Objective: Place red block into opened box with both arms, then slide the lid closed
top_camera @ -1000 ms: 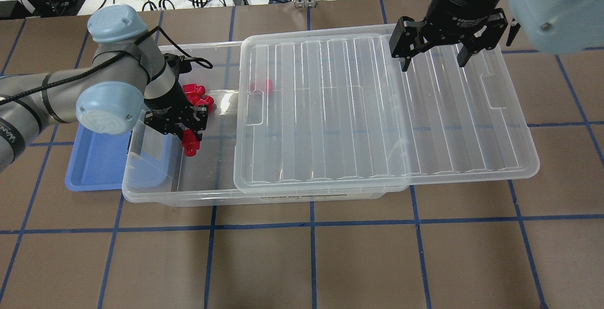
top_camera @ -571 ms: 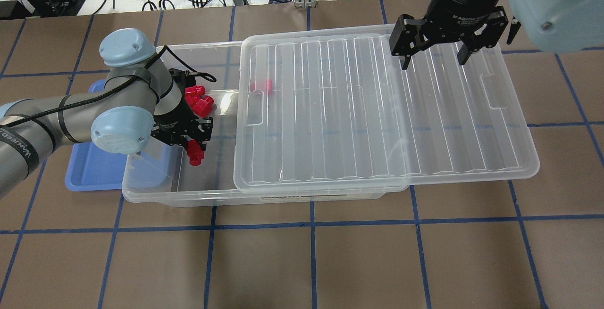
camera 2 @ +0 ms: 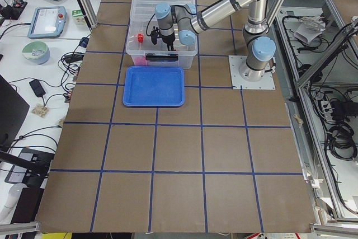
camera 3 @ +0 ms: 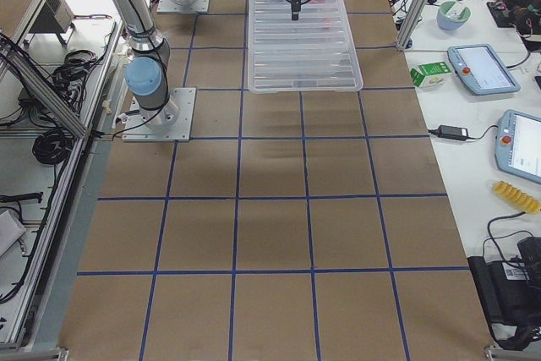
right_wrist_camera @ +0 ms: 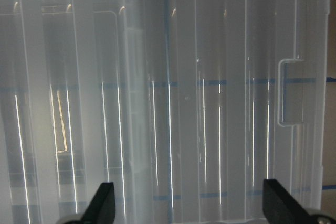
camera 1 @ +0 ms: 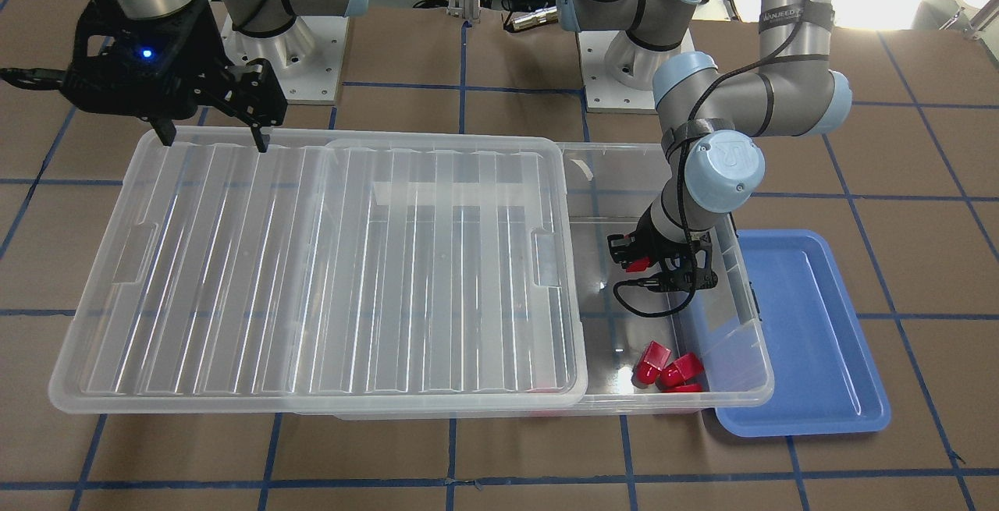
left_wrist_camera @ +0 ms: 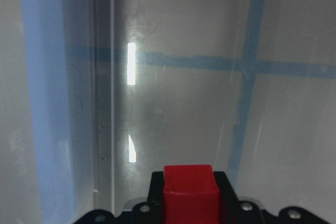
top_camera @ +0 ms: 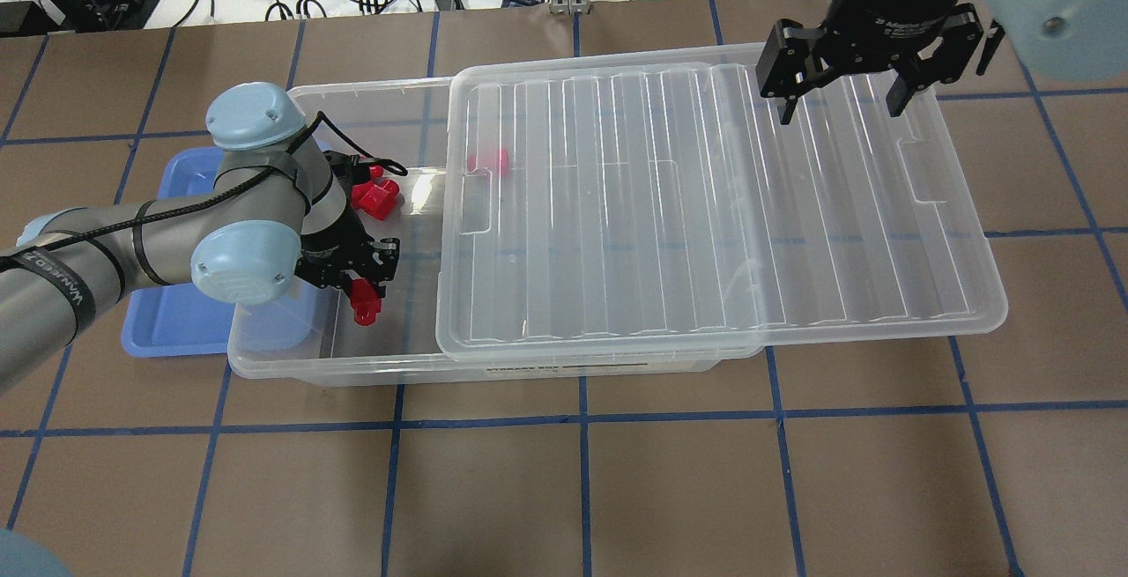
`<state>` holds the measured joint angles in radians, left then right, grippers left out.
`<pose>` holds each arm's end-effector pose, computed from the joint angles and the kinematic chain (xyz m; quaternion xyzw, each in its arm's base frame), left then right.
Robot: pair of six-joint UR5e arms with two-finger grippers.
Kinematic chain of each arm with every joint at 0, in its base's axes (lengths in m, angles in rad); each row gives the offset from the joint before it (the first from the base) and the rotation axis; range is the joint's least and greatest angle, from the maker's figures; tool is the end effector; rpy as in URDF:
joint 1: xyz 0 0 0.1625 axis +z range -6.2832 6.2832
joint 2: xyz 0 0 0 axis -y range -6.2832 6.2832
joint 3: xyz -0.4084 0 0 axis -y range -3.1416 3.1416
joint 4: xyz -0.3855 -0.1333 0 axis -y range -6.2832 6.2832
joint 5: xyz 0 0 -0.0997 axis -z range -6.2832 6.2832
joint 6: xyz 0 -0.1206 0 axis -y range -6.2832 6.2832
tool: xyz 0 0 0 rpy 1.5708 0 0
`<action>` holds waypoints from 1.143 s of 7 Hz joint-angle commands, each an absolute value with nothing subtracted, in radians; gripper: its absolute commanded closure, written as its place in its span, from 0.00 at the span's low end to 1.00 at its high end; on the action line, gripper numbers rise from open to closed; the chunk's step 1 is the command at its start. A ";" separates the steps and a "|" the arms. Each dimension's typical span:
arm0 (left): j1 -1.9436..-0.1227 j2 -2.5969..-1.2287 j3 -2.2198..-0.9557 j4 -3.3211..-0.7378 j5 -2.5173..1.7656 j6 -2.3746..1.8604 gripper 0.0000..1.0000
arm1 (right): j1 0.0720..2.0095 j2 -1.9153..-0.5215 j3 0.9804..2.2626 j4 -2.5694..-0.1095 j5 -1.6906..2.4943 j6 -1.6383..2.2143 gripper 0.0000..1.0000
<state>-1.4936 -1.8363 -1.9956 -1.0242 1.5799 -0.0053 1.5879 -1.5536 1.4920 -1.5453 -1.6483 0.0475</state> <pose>-0.0943 -0.4946 0.1775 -0.0408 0.9966 0.0719 0.0020 0.1324 -0.4936 0.4780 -0.0159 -0.9990 0.0193 0.0381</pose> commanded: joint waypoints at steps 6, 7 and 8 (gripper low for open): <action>-1.577 -1.665 -1.610 -1.505 1.575 -0.015 0.00 | 1.220 -1.563 1.583 -1.531 -1.681 -0.432 0.00; -1.610 -1.634 -1.554 -1.573 1.577 -0.017 0.00 | 1.134 -1.559 1.636 -1.539 -1.680 -0.433 0.00; -1.624 -1.605 -1.548 -1.577 1.577 -0.014 0.00 | 1.103 -1.554 1.699 -1.586 -1.677 -0.433 0.00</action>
